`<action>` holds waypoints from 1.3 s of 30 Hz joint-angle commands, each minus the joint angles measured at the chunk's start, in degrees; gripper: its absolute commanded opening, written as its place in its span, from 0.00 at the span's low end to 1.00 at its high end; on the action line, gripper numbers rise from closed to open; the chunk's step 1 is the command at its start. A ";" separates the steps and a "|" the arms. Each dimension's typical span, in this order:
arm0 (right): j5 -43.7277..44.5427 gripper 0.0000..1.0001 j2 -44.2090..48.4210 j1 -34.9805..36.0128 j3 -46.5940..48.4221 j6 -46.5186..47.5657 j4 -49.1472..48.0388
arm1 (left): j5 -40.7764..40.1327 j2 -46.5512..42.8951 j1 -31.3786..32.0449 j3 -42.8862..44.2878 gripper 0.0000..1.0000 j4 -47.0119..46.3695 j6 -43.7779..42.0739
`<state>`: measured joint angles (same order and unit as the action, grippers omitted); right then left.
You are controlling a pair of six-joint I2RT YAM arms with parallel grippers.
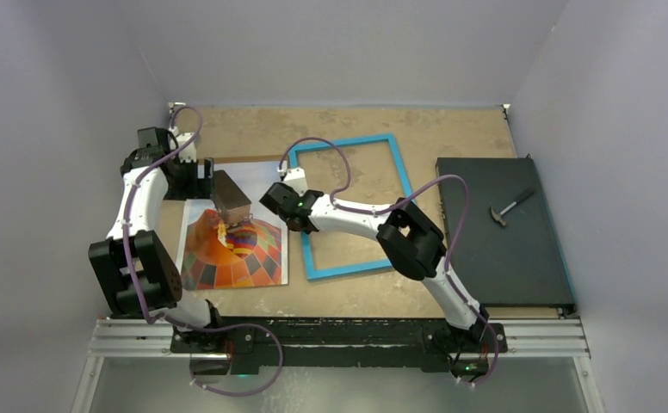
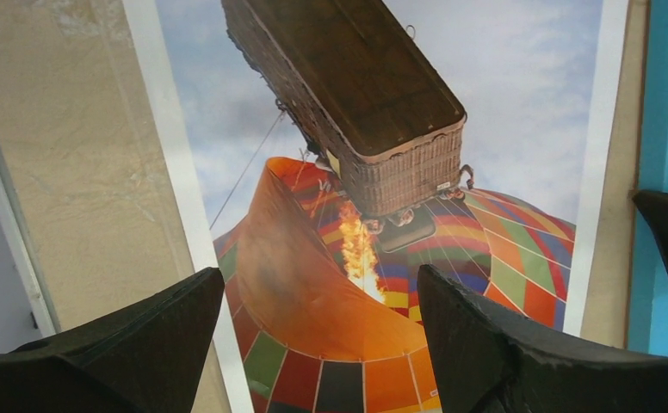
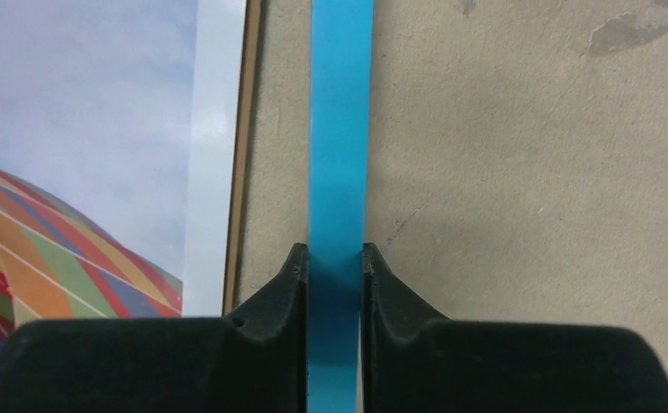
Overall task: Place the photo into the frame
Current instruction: Turn over the photo frame at the center of the board.
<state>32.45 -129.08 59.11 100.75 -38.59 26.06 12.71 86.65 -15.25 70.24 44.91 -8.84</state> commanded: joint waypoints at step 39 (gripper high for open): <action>-50.98 0.00 36.19 -12.45 -18.03 -37.08 -44.55 | 16.94 -4.35 6.51 6.86 0.82 -6.05 15.56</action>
<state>-10.66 -95.35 46.33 84.03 -69.08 -4.67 28.27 84.62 -12.40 73.58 42.59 2.92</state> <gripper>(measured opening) 0.225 0.815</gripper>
